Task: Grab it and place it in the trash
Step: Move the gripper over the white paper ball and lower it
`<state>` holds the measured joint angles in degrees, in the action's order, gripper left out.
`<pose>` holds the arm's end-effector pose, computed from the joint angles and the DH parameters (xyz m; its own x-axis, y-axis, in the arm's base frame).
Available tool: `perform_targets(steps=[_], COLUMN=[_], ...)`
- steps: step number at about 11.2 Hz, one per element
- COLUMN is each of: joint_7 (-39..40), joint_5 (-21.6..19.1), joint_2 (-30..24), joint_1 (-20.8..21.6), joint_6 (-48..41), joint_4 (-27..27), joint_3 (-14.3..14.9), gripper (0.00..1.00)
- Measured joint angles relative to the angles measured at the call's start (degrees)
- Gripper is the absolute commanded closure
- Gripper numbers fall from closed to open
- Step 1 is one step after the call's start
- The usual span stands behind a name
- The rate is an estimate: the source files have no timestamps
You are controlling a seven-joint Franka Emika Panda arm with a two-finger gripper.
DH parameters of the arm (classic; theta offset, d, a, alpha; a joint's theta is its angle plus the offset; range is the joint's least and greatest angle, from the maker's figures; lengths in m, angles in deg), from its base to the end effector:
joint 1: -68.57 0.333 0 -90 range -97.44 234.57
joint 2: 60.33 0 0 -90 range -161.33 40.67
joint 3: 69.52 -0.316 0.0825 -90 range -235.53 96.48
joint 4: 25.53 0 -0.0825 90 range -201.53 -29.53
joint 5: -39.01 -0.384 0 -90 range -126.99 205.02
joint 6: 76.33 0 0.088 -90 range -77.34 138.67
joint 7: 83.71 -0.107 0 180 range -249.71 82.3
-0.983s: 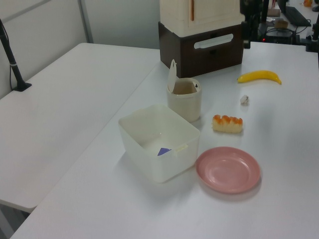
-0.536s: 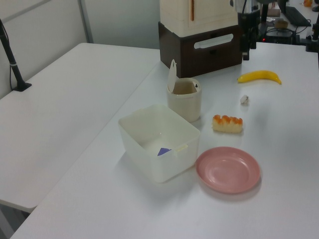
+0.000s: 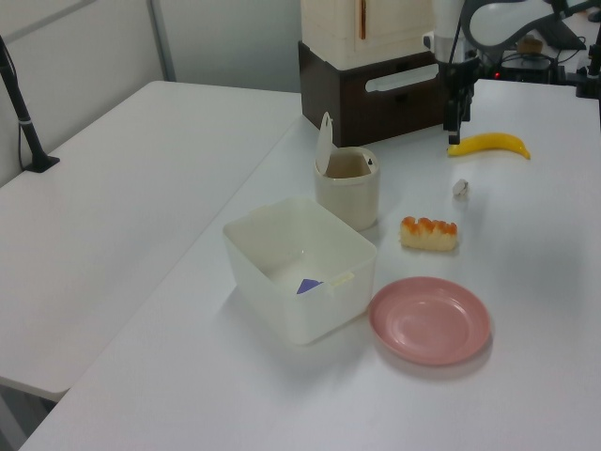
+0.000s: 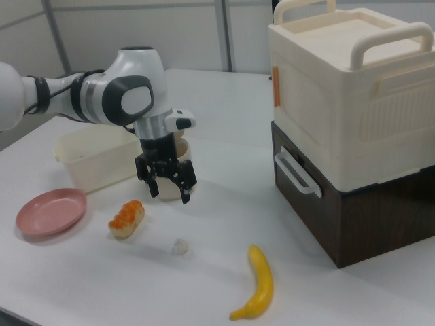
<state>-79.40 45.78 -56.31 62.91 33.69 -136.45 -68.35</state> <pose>0.5612 -0.0754 0.4416 0.9954 -0.0036 -0.0959 0.0062 -0.9948 0.1014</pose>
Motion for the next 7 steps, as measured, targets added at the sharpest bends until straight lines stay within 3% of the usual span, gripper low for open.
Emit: perform_targets(steps=[7], joint_7=[1.2], joint_5=[6.6], joint_2=[7.1], joint_1=[0.6], joint_6=[1.5], joint_4=[-1.0], joint_3=[0.0], gripper=[0.00])
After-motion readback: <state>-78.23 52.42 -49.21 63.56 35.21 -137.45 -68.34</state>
